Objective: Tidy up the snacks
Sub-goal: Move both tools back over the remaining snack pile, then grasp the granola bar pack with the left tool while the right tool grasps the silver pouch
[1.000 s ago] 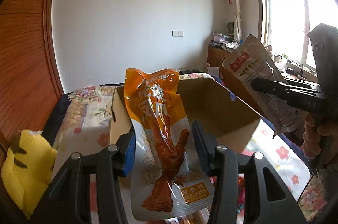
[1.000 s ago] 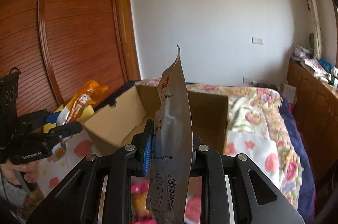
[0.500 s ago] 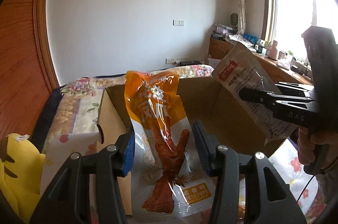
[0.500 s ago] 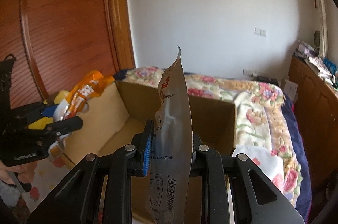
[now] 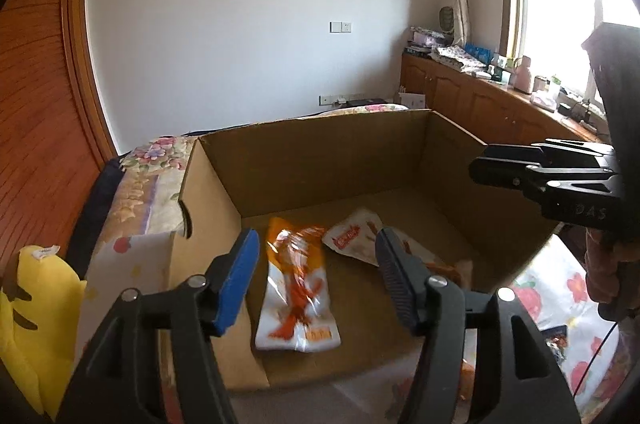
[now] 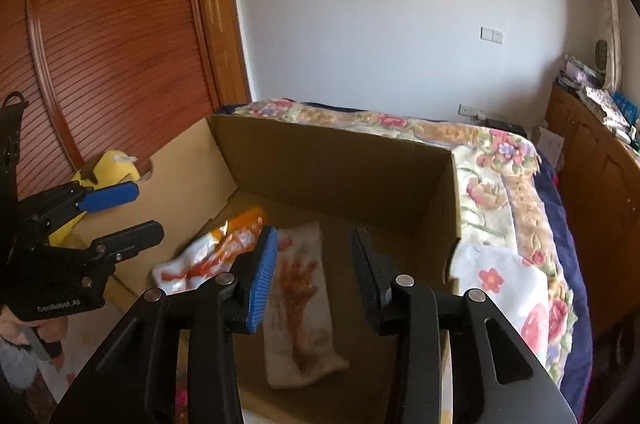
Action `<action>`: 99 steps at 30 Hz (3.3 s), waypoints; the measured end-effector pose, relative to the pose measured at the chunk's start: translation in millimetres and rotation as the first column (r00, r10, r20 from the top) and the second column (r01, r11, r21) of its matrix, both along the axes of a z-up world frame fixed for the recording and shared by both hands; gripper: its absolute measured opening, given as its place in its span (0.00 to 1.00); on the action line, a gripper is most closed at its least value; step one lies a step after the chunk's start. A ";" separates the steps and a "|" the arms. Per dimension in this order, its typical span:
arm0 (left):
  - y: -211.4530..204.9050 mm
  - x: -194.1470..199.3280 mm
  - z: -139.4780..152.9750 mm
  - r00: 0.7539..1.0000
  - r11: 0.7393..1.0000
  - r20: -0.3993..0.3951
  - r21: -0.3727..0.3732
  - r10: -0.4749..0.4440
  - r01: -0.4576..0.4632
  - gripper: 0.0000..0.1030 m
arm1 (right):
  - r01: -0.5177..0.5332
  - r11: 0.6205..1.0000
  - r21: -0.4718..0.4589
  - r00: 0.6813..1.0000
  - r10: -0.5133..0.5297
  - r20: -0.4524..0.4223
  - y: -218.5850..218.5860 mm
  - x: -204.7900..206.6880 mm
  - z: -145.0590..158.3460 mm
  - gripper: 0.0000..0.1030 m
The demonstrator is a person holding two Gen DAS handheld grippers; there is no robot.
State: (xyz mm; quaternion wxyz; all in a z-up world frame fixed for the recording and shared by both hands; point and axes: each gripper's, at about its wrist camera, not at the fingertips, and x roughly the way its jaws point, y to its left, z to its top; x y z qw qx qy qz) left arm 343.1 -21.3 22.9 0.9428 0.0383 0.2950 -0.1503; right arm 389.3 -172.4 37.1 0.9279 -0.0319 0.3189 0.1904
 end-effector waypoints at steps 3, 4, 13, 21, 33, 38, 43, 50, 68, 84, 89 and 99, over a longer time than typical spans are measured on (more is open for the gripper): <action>4.7 -17.0 4.8 1.000 1.000 0.009 -0.009 0.001 -0.001 0.60 | 0.000 1.000 0.009 1.000 0.000 0.018 -5.6 -21.6 10.2 0.38; 5.6 -26.3 6.4 1.000 1.000 0.018 -0.006 0.001 -0.001 0.60 | 0.001 1.000 0.014 1.000 -0.001 0.024 -8.8 -29.2 13.5 0.38; 10.9 -100.3 -0.3 0.999 1.000 0.033 -0.018 -0.021 0.022 0.61 | 0.036 0.998 0.057 0.999 -0.038 0.038 -41.3 -119.5 30.3 0.47; 12.1 -139.6 -31.5 1.000 1.000 -0.005 -0.008 -0.010 0.010 0.61 | 0.105 0.994 0.037 0.994 -0.105 -0.015 -56.9 -178.1 -9.5 0.51; 13.6 -167.8 -64.1 0.999 0.999 -0.036 0.030 0.010 -0.009 0.61 | 0.142 0.989 0.044 0.983 -0.135 -0.123 -64.8 -209.8 -62.1 0.53; 13.1 -171.8 -76.2 0.998 1.000 -0.054 0.022 0.011 -0.009 0.61 | 0.141 0.988 0.066 0.977 -0.128 -0.170 -66.1 -217.3 -83.9 0.54; 13.3 -173.0 -83.6 0.998 1.000 -0.067 0.014 0.011 -0.010 0.61 | 0.121 0.991 0.062 0.977 -0.108 -0.186 -60.9 -222.2 -97.2 0.55; 13.6 -173.2 -89.9 0.998 1.000 -0.068 0.005 0.019 -0.019 0.61 | 0.082 0.995 0.052 0.980 -0.070 -0.189 -55.2 -214.6 -104.6 0.58; 6.7 -175.3 -89.0 0.997 1.000 -0.072 -0.008 -0.004 0.003 0.61 | 0.011 0.996 0.086 0.970 0.010 -0.243 -47.9 -214.4 -111.9 0.66; 3.4 -177.6 -89.9 0.997 1.000 -0.080 -0.022 -0.010 0.009 0.61 | -0.078 0.987 -0.139 0.973 0.045 -0.226 -10.8 -210.7 -115.2 0.75; 1.2 -175.8 -88.9 0.996 0.999 -0.082 -0.028 -0.019 0.017 0.61 | -0.076 0.985 -0.153 0.975 0.042 -0.217 -7.0 -207.3 -119.4 0.77; -18.3 -166.3 -87.7 0.991 0.997 -0.111 -0.022 -0.069 0.067 0.61 | -0.065 0.987 -0.147 0.980 0.035 -0.196 -6.5 -209.6 -119.9 0.75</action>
